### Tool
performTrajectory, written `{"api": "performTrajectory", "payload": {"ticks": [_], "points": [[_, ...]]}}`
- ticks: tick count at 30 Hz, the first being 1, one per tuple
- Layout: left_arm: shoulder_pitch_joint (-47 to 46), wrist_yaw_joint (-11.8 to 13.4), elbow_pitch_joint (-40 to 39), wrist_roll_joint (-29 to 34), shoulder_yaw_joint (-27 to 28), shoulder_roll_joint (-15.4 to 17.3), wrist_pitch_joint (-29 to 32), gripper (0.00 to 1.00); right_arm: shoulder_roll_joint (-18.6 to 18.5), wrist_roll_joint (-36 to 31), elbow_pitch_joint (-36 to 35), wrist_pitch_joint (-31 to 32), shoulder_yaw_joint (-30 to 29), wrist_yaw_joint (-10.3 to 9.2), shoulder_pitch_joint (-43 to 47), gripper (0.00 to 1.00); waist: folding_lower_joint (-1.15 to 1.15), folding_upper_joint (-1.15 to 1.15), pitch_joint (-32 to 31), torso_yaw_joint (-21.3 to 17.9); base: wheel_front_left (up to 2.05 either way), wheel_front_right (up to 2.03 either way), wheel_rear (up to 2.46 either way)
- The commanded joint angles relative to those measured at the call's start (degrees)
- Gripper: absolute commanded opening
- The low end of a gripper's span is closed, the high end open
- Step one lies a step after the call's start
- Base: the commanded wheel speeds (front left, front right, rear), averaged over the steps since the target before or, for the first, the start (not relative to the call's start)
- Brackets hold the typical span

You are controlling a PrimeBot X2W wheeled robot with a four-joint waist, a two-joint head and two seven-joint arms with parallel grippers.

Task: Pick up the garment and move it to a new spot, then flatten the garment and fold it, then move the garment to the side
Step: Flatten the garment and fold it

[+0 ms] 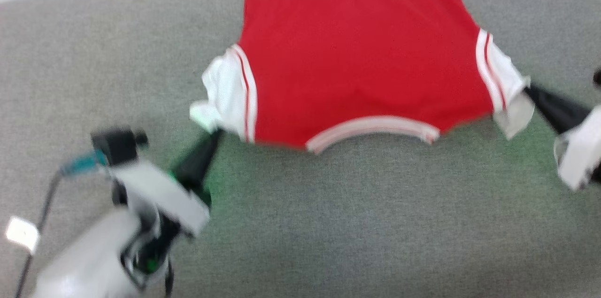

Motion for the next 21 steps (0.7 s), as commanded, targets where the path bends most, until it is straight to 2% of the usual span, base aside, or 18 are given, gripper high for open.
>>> {"api": "performTrajectory", "payload": {"ticks": [1,14,21], "points": [[4.2,-0.1,-3.2,-0.4,-1.8,1.7,-0.1,0.0,-2.4,0.7,-3.0,0.5,0.6,-0.1,3.7,0.0,0.0,0.0,-1.9,0.1,0.0,0.0,0.0],[20.6,-0.1,-19.1,-7.3,-9.1,13.3,1.6,0.0,-11.6,1.9,-18.7,4.4,1.9,-0.09,20.4,0.0,0.0,0.0,-5.0,0.7,0.0,0.0,0.0],[24.8,-0.1,-24.5,-9.0,-9.7,18.2,1.5,0.0,-16.9,2.2,-27.4,9.1,2.5,-0.1,27.5,0.0,0.0,0.0,-4.7,1.5,0.0,0.0,0.0]]}}
